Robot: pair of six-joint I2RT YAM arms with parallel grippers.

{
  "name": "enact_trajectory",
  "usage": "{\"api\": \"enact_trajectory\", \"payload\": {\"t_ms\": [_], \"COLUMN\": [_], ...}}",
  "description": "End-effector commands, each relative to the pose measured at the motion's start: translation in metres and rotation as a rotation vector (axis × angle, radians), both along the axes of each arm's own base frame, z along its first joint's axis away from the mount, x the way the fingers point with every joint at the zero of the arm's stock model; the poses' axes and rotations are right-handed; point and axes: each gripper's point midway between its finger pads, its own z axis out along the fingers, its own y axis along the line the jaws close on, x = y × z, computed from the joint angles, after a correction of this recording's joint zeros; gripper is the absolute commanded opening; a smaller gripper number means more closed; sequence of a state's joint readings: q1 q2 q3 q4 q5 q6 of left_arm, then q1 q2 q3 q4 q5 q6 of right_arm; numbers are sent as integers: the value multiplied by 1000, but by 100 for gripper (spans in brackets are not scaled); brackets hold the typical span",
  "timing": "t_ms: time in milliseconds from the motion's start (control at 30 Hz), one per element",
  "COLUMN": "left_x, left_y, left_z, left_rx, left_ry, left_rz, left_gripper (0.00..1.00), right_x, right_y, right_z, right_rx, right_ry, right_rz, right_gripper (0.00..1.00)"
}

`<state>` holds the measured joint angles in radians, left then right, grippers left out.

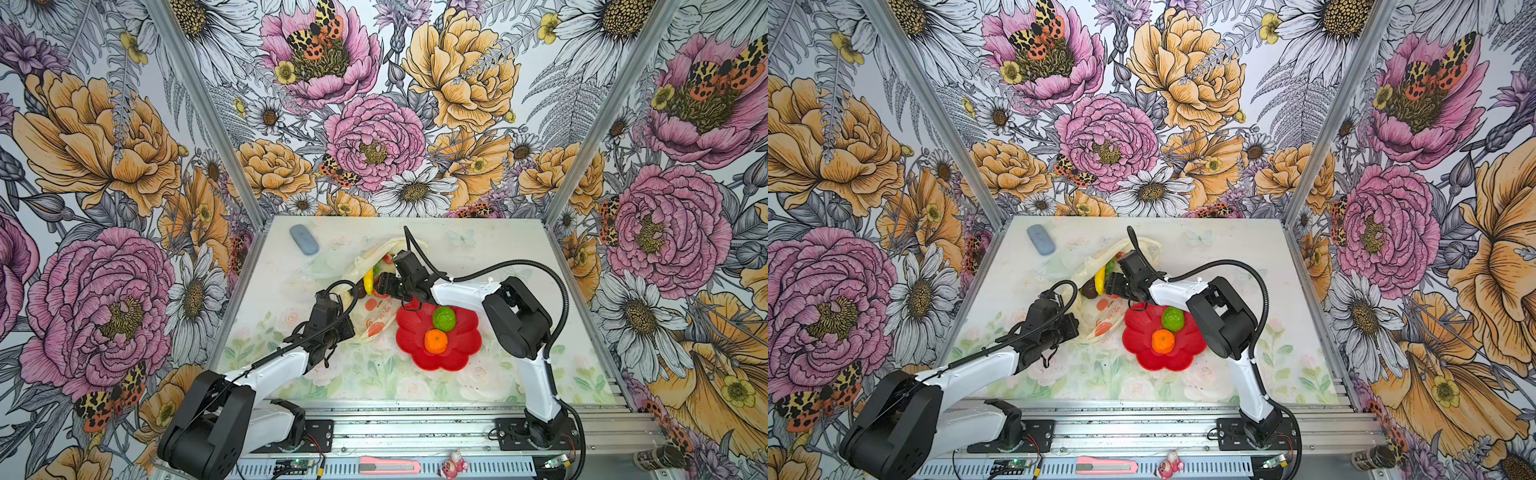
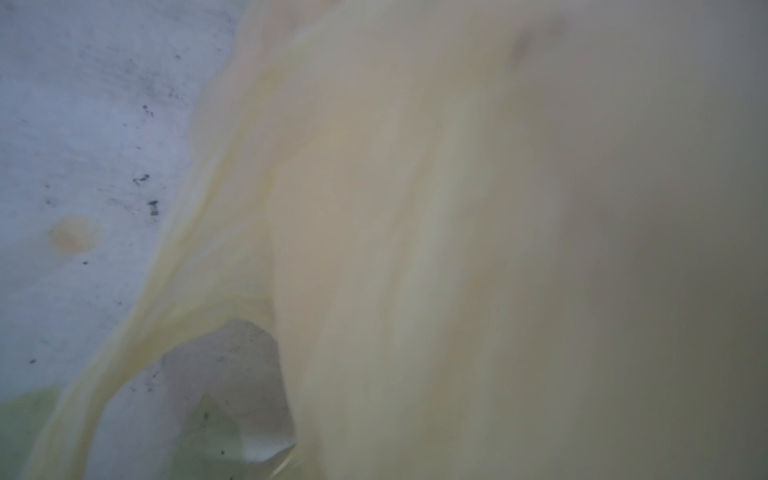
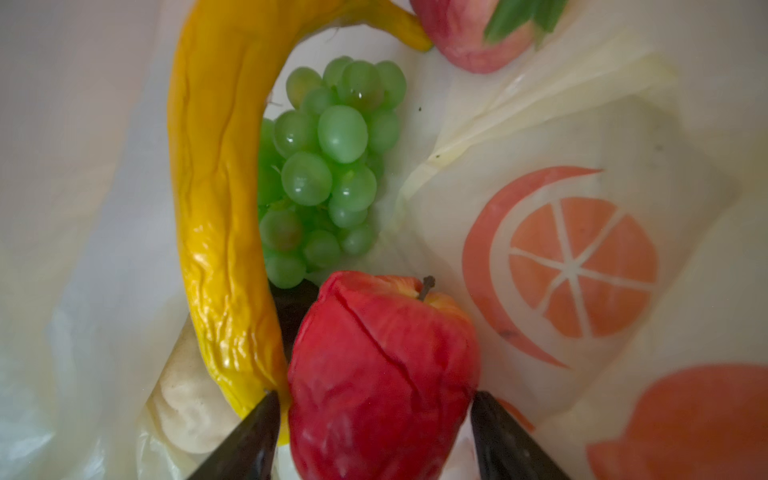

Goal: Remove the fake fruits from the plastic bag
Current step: 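Close the right gripper on the red apple inside the bag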

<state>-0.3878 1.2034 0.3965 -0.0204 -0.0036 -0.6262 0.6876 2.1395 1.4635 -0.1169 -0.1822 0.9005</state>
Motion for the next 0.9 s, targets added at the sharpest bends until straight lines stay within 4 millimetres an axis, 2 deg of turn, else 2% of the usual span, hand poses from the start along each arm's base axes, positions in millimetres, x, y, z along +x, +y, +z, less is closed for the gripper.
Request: {"api": "enact_trajectory", "payload": {"t_ms": [0,567,700,867], "left_x": [5,5,4,5], "left_y": [-1,0,0,1], "left_z": [7,5,5,5], "left_rx": [-7,-2,-1,1], "left_ry": [-31,-25,-25,-25], "left_rz": [-7,-6,-4,0], "left_gripper": [9,9,9,9], "right_x": [6,32,31,31], "right_y": [2,2,4,5], "right_z": [-11,-19,-17,-3], "right_rx": [12,38,51,68], "right_ry": [33,48,55,34], "right_rz": [-7,-35,-32,-23], "right_gripper": [77,81,77,72]}}
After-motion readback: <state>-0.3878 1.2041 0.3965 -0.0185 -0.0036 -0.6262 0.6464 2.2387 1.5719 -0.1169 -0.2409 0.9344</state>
